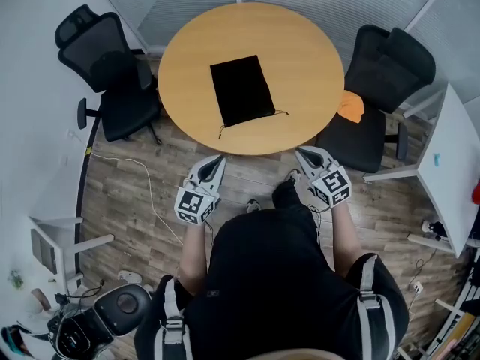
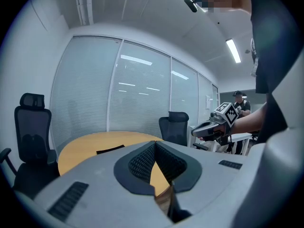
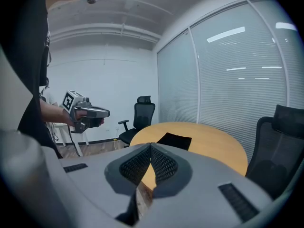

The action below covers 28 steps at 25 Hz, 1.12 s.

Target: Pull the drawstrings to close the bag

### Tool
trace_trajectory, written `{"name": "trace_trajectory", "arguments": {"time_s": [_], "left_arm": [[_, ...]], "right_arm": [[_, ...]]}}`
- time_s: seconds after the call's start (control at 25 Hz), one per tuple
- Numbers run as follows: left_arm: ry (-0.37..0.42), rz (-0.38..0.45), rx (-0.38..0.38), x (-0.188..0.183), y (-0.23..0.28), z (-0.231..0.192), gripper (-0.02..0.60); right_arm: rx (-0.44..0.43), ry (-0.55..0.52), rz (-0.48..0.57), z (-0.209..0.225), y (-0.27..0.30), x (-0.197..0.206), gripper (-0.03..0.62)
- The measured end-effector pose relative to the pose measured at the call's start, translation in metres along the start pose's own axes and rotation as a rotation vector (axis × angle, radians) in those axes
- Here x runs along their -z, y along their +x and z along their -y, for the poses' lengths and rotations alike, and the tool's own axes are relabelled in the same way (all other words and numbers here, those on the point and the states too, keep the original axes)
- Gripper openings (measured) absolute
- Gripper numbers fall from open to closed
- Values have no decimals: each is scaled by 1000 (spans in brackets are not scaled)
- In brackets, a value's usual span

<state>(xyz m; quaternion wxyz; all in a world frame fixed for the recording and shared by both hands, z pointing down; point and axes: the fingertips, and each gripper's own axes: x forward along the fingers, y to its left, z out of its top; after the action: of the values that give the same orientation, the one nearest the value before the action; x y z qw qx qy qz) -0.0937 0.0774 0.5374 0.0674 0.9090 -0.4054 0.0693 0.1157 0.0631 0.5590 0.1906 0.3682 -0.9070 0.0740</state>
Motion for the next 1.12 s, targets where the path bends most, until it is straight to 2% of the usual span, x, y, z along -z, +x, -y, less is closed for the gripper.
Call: {"name": "trace_trajectory", "arguments": {"time_s": [0.2, 0.44, 0.6, 0.8, 1.12], "left_arm": [[-31, 17, -9, 1, 4, -3, 15], [-46, 31, -21, -2, 11, -11, 15], [-56, 23, -69, -5, 17, -16, 17], [-79, 88, -127, -22, 21, -29, 15], [-104, 43, -153, -9, 39, -33, 15]], "right_arm": [[-14, -3, -24, 1, 2, 8, 57], [-73, 12, -27, 10, 11, 14, 57], [-106, -5, -52, 25, 25, 18, 57], [-129, -18, -52, 47, 46, 12, 57], [-231, -28, -109, 54, 71, 24, 57]]}}
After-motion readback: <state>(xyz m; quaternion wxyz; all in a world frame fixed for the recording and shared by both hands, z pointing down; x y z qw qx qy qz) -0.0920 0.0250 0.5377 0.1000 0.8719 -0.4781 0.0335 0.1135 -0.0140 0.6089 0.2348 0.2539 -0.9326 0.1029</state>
